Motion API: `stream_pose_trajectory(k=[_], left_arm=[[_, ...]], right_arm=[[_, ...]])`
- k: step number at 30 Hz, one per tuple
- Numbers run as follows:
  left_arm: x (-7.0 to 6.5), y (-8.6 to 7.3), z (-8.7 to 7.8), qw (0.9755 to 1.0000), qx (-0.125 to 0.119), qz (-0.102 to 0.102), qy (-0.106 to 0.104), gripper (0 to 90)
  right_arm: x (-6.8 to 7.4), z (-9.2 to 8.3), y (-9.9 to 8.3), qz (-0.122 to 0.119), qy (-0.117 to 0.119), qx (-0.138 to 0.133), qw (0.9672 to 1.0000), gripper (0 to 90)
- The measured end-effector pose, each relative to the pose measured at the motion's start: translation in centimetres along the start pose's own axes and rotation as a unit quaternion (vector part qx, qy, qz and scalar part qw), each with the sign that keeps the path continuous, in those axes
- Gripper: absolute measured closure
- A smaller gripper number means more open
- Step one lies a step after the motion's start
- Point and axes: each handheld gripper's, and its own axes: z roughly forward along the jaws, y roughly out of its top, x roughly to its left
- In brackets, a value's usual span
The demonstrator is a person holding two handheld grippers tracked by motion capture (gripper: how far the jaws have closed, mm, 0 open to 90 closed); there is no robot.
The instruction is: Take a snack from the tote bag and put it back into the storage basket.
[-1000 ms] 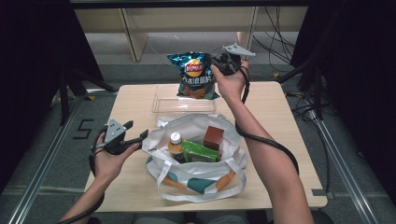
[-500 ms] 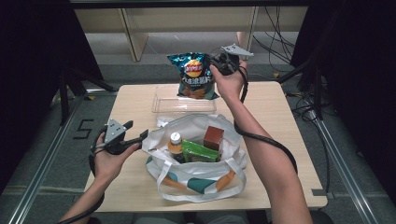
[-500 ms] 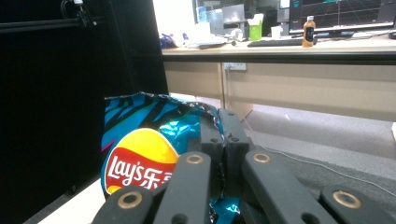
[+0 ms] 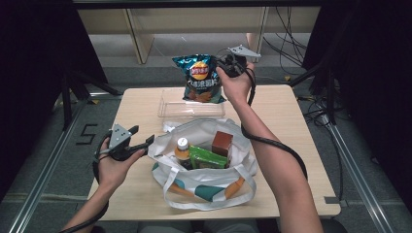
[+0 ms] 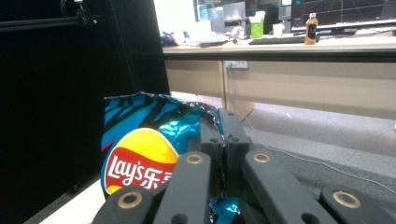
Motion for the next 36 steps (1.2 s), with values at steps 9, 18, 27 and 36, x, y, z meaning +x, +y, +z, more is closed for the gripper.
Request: stream_pose_trajectory(k=[9,18,27,36], left_arm=[[0.1,0.0,0.0,1.0000,0.001,0.000,0.000,31.2],[0.1,0.0,0.0,1.0000,0.001,0.000,-0.001,31.2],[0.0,-0.1,0.0,1.0000,0.001,-0.001,-0.002,31.2],[0.1,-0.1,0.0,1.0000,0.001,-0.002,-0.002,31.2]], right_arm=[[0.0,0.4,-0.1,0.010,-0.001,0.006,0.9999,90.0],[-0.5,0.7,-0.1,0.012,-0.008,0.007,0.9999,90.0],[-0.6,1.1,-0.2,0.011,-0.010,0.008,0.9999,90.0],[-0.5,1.6,-0.3,0.004,-0.007,0.009,0.9999,90.0]])
